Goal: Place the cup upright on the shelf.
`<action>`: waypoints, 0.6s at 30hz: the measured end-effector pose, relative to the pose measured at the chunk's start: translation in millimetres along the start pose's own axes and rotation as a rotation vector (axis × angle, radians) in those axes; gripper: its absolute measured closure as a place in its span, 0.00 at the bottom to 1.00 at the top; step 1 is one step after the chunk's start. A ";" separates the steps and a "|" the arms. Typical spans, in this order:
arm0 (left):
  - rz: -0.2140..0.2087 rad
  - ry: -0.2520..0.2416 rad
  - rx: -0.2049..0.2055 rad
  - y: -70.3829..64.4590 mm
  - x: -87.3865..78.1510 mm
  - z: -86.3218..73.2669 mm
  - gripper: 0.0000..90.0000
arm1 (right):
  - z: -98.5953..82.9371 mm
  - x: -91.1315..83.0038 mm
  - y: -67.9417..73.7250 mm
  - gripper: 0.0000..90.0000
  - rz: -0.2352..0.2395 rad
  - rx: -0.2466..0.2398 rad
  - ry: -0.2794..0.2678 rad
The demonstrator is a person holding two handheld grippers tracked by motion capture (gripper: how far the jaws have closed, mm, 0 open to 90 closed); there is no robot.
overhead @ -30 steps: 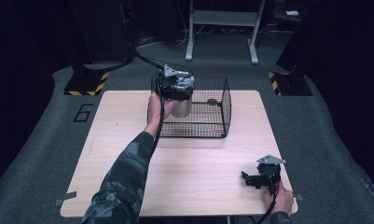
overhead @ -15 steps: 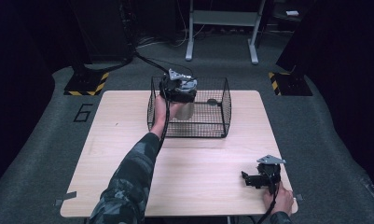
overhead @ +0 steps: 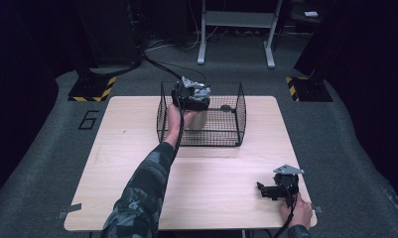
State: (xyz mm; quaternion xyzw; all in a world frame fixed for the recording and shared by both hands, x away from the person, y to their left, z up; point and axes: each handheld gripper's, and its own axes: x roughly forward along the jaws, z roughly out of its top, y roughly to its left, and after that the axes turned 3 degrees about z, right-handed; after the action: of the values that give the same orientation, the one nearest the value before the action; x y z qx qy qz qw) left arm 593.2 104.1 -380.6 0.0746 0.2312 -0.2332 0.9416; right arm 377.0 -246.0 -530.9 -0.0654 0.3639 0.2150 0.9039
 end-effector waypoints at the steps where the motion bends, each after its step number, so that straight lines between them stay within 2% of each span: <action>1: 0.002 0.003 0.002 -0.6 1.0 -0.6 0.04 | 0.0 0.0 -0.1 0.00 0.000 -0.001 0.000; 9: 0.005 0.018 -0.004 -5.4 9.6 -5.5 0.04 | 0.0 0.0 0.1 0.00 0.000 0.001 0.001; 18: 0.014 0.030 -0.030 -8.0 17.8 -11.5 0.04 | 0.1 -0.4 0.1 0.00 0.003 0.003 0.005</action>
State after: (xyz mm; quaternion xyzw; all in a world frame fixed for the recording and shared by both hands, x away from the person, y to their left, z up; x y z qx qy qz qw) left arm 598.7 92.7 -399.4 0.0657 0.2483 -0.2220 0.9406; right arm 376.8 -246.1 -530.5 -0.0641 0.3667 0.2156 0.9028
